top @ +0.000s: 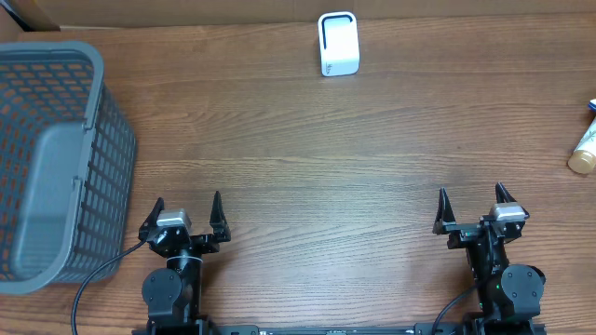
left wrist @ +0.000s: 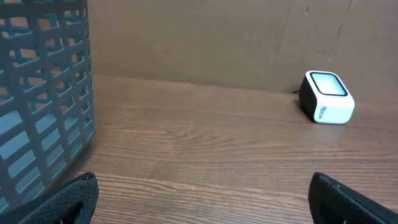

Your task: Scan the item barcode

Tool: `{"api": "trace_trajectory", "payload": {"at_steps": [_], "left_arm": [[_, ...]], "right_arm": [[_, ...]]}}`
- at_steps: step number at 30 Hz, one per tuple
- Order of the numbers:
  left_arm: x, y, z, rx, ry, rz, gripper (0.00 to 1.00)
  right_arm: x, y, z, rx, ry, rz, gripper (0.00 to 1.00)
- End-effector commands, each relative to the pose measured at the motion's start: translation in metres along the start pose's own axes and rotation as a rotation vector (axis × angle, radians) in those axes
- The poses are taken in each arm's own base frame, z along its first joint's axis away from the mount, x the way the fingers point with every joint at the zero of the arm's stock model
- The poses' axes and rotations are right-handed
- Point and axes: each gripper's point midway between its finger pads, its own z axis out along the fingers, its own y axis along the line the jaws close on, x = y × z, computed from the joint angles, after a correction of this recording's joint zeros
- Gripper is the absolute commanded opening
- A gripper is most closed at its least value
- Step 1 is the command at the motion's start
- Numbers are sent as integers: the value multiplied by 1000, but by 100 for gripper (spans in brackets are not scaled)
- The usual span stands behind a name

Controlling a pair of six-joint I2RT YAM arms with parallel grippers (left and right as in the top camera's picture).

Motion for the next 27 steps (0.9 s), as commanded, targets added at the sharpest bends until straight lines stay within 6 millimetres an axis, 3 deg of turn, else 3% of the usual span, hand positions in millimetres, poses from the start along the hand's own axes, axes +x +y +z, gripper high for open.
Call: {"api": "trace_trajectory", "payload": {"at_steps": [1, 11, 27], "left_arm": [[0, 3, 0, -13, -8, 32, 100], [1, -13, -1, 51, -4, 130, 100], [0, -8, -1, 20, -7, 66, 100]], "right_arm": [[2, -1, 0, 8, -4, -2, 100], [2, -1, 0, 8, -4, -2, 100], [2, -1, 0, 8, -4, -1, 100]]}}
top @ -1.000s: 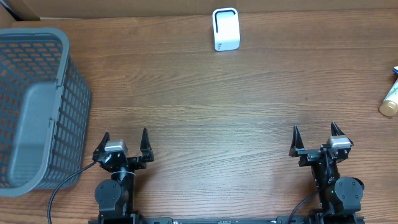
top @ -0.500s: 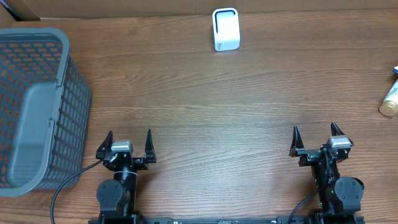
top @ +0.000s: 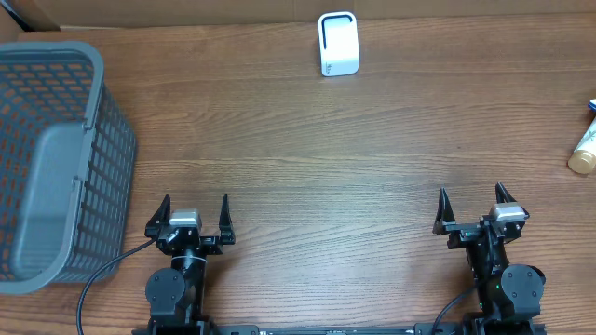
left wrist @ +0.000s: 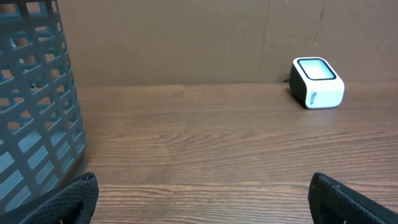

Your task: Scan the item barcode

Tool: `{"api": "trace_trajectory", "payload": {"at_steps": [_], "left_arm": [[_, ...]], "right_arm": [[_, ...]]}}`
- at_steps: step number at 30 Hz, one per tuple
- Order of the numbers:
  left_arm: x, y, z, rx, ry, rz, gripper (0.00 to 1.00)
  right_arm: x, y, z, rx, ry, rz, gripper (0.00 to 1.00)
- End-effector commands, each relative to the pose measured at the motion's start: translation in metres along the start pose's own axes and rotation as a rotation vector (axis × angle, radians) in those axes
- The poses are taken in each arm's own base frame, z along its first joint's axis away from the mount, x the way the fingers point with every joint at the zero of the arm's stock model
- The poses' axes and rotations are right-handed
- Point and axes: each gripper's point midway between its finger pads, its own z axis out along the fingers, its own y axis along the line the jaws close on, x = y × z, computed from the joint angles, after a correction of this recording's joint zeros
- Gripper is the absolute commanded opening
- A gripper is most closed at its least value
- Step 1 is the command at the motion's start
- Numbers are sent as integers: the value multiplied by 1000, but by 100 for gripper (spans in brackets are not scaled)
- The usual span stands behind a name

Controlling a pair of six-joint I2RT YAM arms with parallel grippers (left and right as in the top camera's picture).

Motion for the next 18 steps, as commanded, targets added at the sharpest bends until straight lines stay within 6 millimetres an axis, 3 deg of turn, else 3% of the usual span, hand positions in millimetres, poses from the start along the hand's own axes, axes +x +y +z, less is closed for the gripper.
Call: {"api": "trace_trajectory", "payload": {"at_steps": [1, 18], "left_arm": [[-1, 6, 0, -34, -10, -56, 100], [-1, 9, -1, -50, -10, -25, 100]], "right_arm": [[2, -1, 0, 8, -5, -1, 100], [2, -1, 0, 8, -5, -2, 100]]}}
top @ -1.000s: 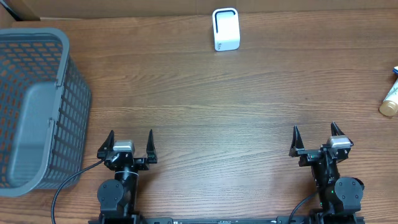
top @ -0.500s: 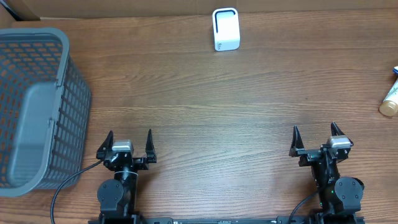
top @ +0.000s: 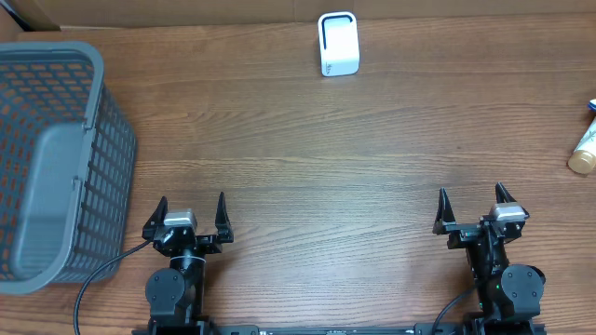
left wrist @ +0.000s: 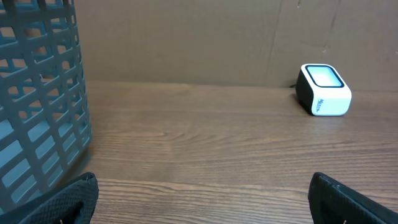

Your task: Scan the item barcode

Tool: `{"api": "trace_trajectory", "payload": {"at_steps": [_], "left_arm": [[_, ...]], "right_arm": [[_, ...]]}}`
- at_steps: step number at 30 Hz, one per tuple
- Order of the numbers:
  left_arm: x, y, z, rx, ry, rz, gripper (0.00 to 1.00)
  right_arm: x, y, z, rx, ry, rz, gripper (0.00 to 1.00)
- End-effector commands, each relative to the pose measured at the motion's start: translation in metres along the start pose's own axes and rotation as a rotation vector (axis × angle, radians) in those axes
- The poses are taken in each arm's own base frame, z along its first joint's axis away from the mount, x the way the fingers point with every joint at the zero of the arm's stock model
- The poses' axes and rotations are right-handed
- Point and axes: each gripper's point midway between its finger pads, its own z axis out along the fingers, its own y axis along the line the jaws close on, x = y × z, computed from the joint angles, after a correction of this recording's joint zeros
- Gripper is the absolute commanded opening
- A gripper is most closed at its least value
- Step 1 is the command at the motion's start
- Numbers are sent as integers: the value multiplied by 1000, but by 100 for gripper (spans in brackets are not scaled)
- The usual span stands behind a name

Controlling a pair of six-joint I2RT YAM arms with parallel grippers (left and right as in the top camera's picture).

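The white barcode scanner stands at the far middle of the table; the left wrist view shows the scanner at the right, against the cardboard wall. A beige tube-like item lies at the right edge, partly cut off. My left gripper rests open at the near left, its black fingertips wide apart over bare wood, with nothing between them. My right gripper is open at the near right, well short of the item.
A large grey mesh basket takes up the left side, close to my left gripper, and its wall fills the left of the wrist view. A small blue object shows at the right edge. A cardboard wall backs the table.
My left gripper has turned slightly to the left, so the basket fills more of its view and the scanner sits a little further right. The right arm, scanner and item are unchanged.
Both grippers were open at the near edge, the left one angled toward the basket. Then the left gripper had turned right and squared up. Now it has swung partly back to the left. Nothing has been grasped.
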Motion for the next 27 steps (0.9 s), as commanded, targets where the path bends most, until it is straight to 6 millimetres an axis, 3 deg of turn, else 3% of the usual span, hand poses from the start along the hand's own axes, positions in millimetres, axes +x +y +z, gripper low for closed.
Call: {"api": "trace_trajectory", "payload": {"at_steps": [1, 27], "left_arm": [[-1, 3, 0, -17, -9, 26, 100], [-1, 0, 0, 1, -9, 48, 100]], "right_arm": [[2, -1, 0, 8, -5, -1, 100], [2, -1, 0, 8, -5, -1, 100]]}}
